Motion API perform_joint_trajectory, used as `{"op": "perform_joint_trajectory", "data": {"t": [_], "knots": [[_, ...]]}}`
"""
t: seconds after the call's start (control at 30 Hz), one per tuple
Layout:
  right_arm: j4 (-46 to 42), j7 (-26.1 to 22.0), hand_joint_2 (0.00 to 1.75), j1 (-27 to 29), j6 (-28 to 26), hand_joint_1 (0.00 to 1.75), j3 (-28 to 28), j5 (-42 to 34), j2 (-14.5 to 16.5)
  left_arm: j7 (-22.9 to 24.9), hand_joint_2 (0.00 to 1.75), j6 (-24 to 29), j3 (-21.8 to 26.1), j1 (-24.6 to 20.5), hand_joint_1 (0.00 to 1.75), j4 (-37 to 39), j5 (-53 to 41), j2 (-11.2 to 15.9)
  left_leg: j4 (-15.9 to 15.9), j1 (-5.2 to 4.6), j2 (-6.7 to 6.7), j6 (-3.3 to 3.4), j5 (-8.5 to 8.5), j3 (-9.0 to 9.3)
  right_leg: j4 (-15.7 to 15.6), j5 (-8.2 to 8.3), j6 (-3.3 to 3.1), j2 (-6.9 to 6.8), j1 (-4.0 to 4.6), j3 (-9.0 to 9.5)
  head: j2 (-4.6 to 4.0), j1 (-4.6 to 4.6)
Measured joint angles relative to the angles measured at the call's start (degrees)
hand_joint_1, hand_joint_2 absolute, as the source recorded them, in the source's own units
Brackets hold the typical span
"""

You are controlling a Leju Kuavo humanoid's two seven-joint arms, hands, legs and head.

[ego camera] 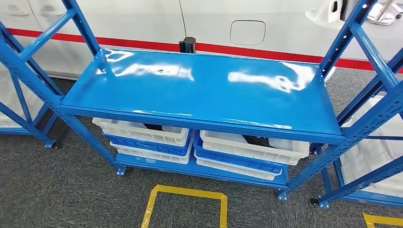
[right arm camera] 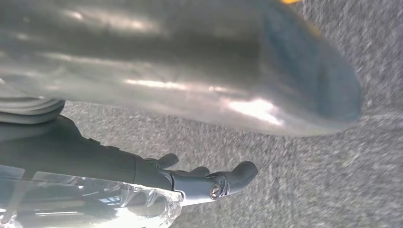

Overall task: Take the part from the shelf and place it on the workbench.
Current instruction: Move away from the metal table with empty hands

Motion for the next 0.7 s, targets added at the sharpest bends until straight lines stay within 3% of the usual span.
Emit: {"op": "perform_joint_trajectory", "data": {"t": [0.03,0.1,0.13,0.17,0.2,0.27,0.33,0.47,0.7], "knots": [[0.0,0.07,0.0,-0.05,-0.23,0.0,0.04,0.22,0.02,0.01,0.0,-0.03,-0.09,0.05,0.0,0.02,-0.04,0.01,3.15,0.07,-1.55,-0.16,-1.8,-1.51,-0.02,0.04,-0.33,0.3,-0.04,-0.07,0.0,-0.11],[0.01,0.15,0.0,-0.15,-0.49,0.0,0.13,0.51,0.07,0.02,0.0,-0.08,-0.22,0.18,0.0,0.09,-0.12,0.05,10.46,0.07,-2.82,-0.21,-5.02,-5.4,0.0,0.06,-0.78,0.91,0.17,-0.16,0.0,-0.14],[0.02,0.19,0.0,-0.14,-0.53,0.0,0.15,0.54,0.06,0.02,0.0,-0.1,-0.25,0.24,0.0,0.14,-0.17,0.1,12.65,0.08,-2.98,-0.18,-5.37,-6.78,0.01,0.06,-0.84,1.23,0.28,-0.16,0.0,-0.16],[0.02,0.2,0.0,-0.1,-0.54,0.0,0.16,0.54,0.03,0.02,0.0,-0.11,-0.26,0.25,0.0,0.18,-0.22,0.14,12.81,0.09,-3.03,-0.09,-4.56,-7.23,0.01,0.05,-0.84,1.53,0.36,-0.12,0.0,-0.15],[0.02,0.22,0.0,-0.07,-0.55,0.0,0.17,0.56,0.02,0.02,0.0,-0.09,-0.27,0.26,0.0,0.2,-0.26,0.18,10.65,0.1,-3.04,0.08,-2.62,-6.56,0.02,0.04,-0.83,1.82,0.38,-0.02,0.0,-0.15],[0.02,0.28,0.0,-0.07,-0.55,0.0,0.25,0.66,0.05,0.02,0.0,0.01,-0.29,0.22,0.0,0.21,-0.27,0.23,3.08,0.04,-3.27,0.52,1.74,-3.44,0.07,0.0,-0.73,2.34,0.54,0.13,0.0,-0.18],[0.02,0.37,0.0,-0.13,-0.57,0.0,0.32,0.8,0.11,0.02,0.0,0.11,-0.32,0.17,0.0,0.21,-0.27,0.26,-1.69,-0.09,-3.46,0.85,3.67,-1.51,0.19,-0.14,-0.48,2.62,0.95,0.04,0.0,-0.15],[0.02,0.62,0.0,-0.07,-0.61,0.0,0.39,0.97,0.07,0.02,0.0,0.14,-0.35,0.17,0.0,0.25,-0.26,0.17,-2.36,-0.45,-3.31,0.76,3.88,-1.3,0.15,-0.45,-0.72,2.64,1.15,-0.31,0.0,-0.09],[0.02,0.79,0.0,-0.14,-0.61,0.0,0.44,1.17,0.15,0.04,0.0,0.15,-0.38,0.15,0.0,0.25,-0.25,0.26,-2.16,-0.93,-3.3,1.32,3.83,-1.39,-0.27,0.02,0.08,2.64,0.67,0.17,0.0,-0.12]]}}
